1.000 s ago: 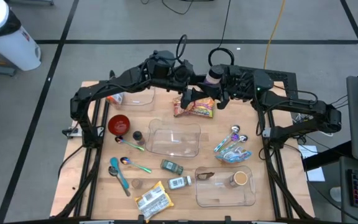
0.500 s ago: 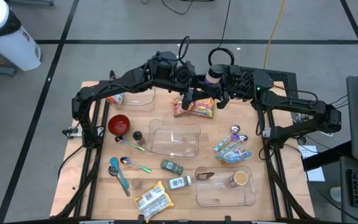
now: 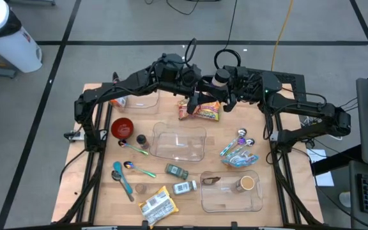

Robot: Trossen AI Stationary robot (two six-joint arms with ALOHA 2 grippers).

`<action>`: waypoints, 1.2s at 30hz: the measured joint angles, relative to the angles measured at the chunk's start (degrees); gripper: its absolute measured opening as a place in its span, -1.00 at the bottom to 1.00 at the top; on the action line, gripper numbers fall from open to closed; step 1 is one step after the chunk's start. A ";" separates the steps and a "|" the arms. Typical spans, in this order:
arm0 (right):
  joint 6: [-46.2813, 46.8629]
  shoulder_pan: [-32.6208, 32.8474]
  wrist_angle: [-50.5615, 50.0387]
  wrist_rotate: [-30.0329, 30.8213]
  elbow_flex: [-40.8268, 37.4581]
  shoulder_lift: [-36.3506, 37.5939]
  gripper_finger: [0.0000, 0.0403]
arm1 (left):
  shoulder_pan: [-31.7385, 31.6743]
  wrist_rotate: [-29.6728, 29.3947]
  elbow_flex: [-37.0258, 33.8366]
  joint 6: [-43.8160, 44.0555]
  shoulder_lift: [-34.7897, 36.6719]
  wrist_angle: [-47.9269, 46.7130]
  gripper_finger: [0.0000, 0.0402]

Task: Pick & Place Food Item
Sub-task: Put the purple seasoning bottle into the bottom transparent bin

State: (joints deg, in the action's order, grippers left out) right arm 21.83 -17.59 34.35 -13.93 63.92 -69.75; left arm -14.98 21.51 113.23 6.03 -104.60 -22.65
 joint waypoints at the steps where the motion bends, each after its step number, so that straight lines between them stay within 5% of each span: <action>1: 0.02 -0.30 -0.28 -0.09 0.00 0.25 0.00 | 0.00 -0.06 0.00 0.05 0.00 0.03 -0.03; 9: -0.19 -3.97 -7.71 -0.38 0.15 4.95 0.18 | -0.68 -1.30 -0.15 -2.31 1.82 -2.82 -0.03; 22: 1.17 -7.95 -24.30 -13.44 0.07 10.11 0.25 | 0.03 -3.18 -0.09 -6.15 2.10 -18.77 -0.04; 36: 2.92 -6.96 -25.45 -17.40 0.07 6.99 0.23 | 1.77 -6.76 -0.09 -7.26 2.03 -22.91 -0.04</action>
State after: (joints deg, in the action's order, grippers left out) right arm 24.75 -24.55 8.91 -31.33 63.99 -62.76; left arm -13.21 14.75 113.14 -1.23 -102.56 -45.56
